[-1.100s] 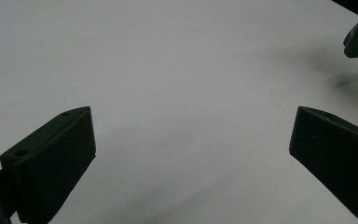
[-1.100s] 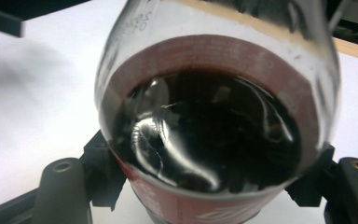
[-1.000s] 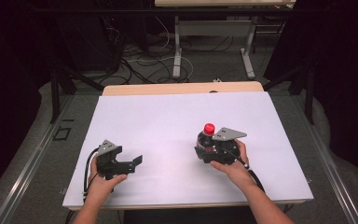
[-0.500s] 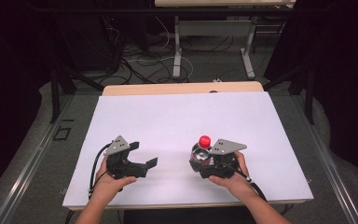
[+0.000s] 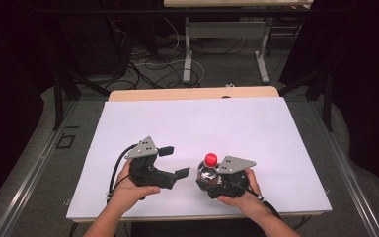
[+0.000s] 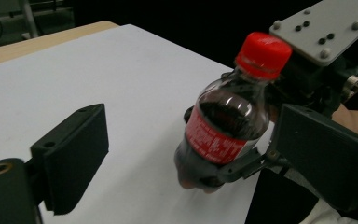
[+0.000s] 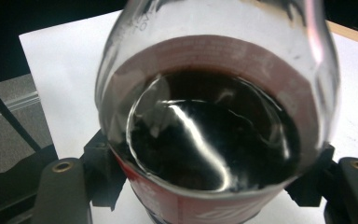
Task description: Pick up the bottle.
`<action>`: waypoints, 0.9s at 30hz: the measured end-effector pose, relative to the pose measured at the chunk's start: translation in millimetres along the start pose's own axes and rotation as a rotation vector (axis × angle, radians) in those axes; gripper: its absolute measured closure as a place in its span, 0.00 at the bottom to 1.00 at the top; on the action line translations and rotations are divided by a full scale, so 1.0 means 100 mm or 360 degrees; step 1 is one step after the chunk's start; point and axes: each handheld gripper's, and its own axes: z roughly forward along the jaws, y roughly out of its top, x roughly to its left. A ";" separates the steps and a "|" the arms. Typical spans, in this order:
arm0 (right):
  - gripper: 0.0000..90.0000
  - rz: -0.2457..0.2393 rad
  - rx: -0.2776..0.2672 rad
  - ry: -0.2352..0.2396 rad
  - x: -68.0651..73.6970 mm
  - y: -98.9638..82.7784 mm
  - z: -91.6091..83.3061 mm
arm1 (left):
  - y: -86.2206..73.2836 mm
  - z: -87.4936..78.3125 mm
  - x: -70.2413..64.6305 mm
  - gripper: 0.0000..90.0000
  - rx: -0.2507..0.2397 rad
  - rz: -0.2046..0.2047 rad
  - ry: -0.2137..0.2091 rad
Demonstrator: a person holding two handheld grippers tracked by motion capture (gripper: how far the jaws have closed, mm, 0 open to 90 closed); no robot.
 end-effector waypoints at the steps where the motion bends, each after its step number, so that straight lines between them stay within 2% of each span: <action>1: 0.31 -0.0010 0.0017 0.0008 0.00 0.00 0.00 | 0.03 0.01 -0.02 0.13 0.0001 0.0007 -0.0005; 2: 0.31 -0.0010 0.0017 0.0008 0.00 0.00 0.00 | 0.03 0.01 -0.02 0.14 0.0001 0.0007 -0.0005; 4: 0.31 -0.0003 -0.0002 0.0009 0.02 -0.01 0.01 | 0.11 0.04 -0.06 0.18 0.0024 0.0029 -0.0047; 7: 0.31 -0.0012 0.0000 0.0012 0.03 -0.01 0.02 | 0.15 0.06 -0.09 0.19 0.0047 0.0042 -0.0062; 9: 0.32 -0.0011 0.0006 0.0012 0.04 -0.03 0.03 | 0.19 0.08 -0.12 0.26 0.0062 0.0061 -0.0077; 13: 0.32 -0.0007 0.0016 0.0019 0.05 -0.05 0.05 | 0.25 0.15 -0.18 0.30 0.0093 0.0133 -0.0111; 15: 0.32 -0.0017 0.0018 0.0029 0.06 -0.05 0.05 | 0.26 0.16 -0.19 0.33 0.0108 0.0138 -0.0118; 17: 0.32 -0.0017 0.0035 0.0046 0.08 -0.05 0.06 | 0.28 0.20 -0.21 0.34 0.0097 0.0126 -0.0163; 23: 0.32 -0.0035 0.0033 0.0087 0.12 -0.06 0.07 | 0.31 0.25 -0.23 0.36 0.0100 0.0144 -0.0219; 27: 0.32 -0.0049 0.0024 0.0111 0.14 -0.06 0.08 | 0.34 0.28 -0.22 0.38 0.0104 0.0150 -0.0307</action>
